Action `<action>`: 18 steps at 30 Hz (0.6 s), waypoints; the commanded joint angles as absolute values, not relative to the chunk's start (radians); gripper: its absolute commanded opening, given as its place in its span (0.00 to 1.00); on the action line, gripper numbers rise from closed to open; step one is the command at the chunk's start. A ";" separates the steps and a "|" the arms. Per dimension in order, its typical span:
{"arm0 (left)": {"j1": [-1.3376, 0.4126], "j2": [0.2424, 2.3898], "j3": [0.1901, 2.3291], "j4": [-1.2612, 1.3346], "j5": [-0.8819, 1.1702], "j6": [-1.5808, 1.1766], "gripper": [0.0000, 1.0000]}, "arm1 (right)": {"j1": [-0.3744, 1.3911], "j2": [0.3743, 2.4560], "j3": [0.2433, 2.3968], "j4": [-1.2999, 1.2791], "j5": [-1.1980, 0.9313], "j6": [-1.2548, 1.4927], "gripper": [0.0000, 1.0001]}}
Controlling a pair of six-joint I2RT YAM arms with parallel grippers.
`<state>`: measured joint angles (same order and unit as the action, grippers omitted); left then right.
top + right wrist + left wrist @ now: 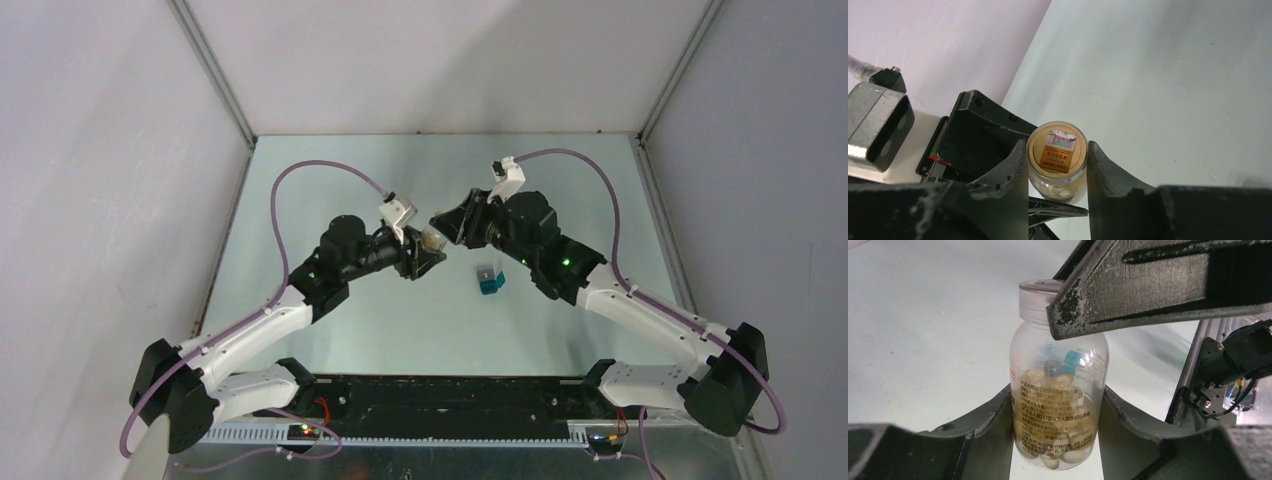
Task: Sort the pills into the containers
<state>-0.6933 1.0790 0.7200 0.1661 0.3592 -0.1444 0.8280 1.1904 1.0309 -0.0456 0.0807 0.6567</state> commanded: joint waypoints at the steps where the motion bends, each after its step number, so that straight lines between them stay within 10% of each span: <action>1: -0.700 1.053 0.738 0.213 0.404 -0.158 0.00 | 0.757 1.183 1.061 0.035 -0.211 0.503 0.00; 8: -0.699 1.094 0.806 0.163 0.543 -0.126 0.00 | 0.536 1.219 1.066 0.031 -0.991 0.203 0.00; 13: -0.699 1.126 0.834 0.137 0.615 -0.104 0.00 | 0.493 1.205 1.081 -0.058 -0.943 0.088 0.02; 14: -0.699 1.128 0.834 0.134 0.612 -0.100 0.00 | 0.494 1.192 1.079 -0.053 -0.890 0.095 0.39; 16: -0.700 1.126 0.833 0.136 0.571 -0.085 0.00 | 0.499 1.178 1.077 -0.020 -0.705 0.187 0.84; 18: -0.702 1.113 0.811 0.167 0.507 -0.070 0.00 | 0.509 1.162 1.077 0.025 -0.543 0.322 0.95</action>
